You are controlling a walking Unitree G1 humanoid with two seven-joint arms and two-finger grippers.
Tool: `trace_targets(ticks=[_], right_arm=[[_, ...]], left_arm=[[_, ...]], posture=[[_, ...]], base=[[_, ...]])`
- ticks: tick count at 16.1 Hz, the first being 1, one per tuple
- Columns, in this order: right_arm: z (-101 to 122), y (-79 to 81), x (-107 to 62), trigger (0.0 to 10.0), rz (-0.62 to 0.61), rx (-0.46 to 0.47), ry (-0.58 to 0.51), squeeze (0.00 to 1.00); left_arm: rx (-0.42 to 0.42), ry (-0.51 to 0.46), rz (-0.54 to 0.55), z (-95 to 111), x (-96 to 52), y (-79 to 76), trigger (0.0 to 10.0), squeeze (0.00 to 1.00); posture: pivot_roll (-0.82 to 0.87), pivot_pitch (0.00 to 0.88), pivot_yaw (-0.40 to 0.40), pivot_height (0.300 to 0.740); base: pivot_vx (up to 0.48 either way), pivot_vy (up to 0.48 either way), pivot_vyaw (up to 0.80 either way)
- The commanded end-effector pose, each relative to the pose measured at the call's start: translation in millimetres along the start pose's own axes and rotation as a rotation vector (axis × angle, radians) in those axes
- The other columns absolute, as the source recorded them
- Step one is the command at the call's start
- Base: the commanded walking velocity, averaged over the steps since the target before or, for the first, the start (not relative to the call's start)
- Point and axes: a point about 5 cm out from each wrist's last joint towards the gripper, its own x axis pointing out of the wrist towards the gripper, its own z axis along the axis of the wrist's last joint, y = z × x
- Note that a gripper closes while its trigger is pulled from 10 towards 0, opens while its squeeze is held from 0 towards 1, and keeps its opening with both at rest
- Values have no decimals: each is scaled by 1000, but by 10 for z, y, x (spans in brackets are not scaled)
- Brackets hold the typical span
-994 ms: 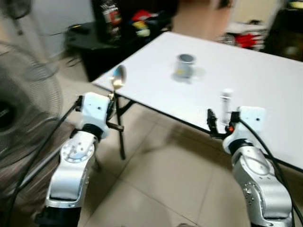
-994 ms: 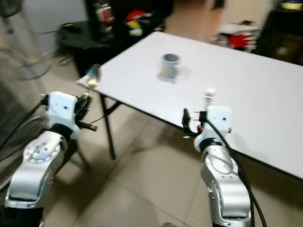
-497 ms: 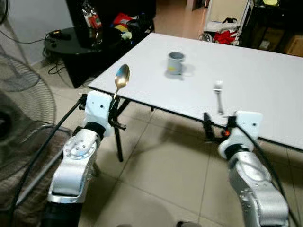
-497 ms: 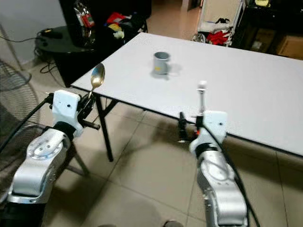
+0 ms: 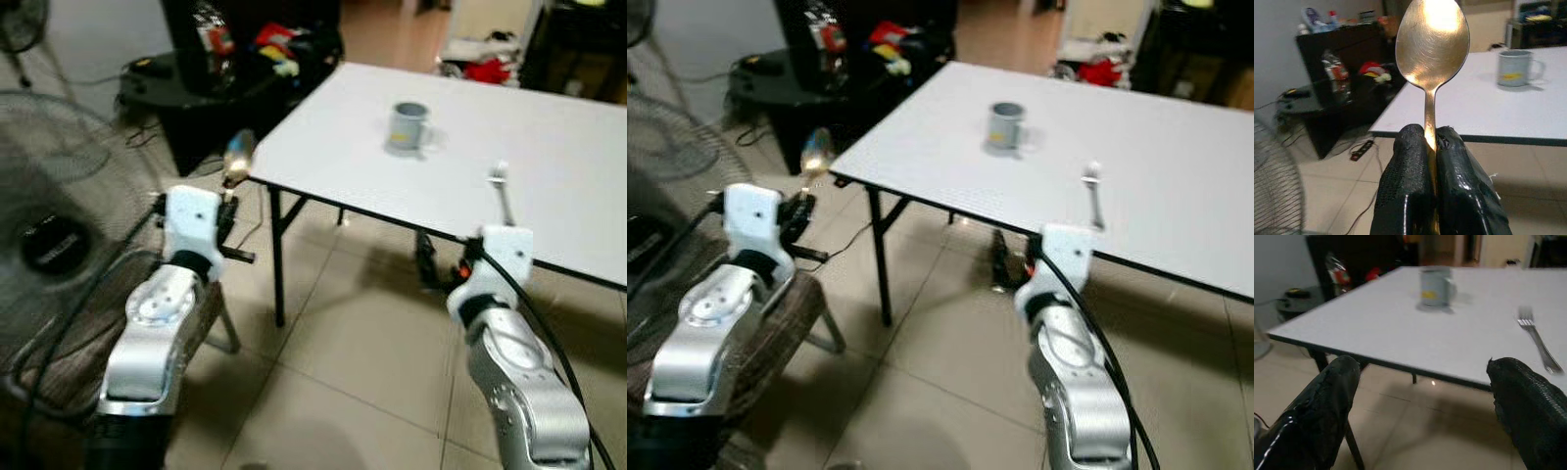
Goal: Setting the table
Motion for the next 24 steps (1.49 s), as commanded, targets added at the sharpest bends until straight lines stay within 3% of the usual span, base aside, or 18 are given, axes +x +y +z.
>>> trace_targets(ticks=[1,5,8,24], right_arm=[[11,-24,14,10000,-1,-9,-7,0],[43,10,43,10000,35,-17,-11,0],[50,75,65,10000,97,-38,-15,0],[51,93,100,10000,127,-71,-10,0]], left_arm=[[-8,-22,-25,33,9,-42,10000,0],[-39,-20,-41,36,-7,-93,10000,0],[-50,-8,-11,-5,-27,-28,10000,0],[-54,-7,-40,1,22,-23,10000,0]], posture=[[52,0,40,740],[65,0,21,740],[74,0,12,740],[60,0,19,740]], base=[[0,0,0],[217,0,0],[359,0,0],[376,0,0]])
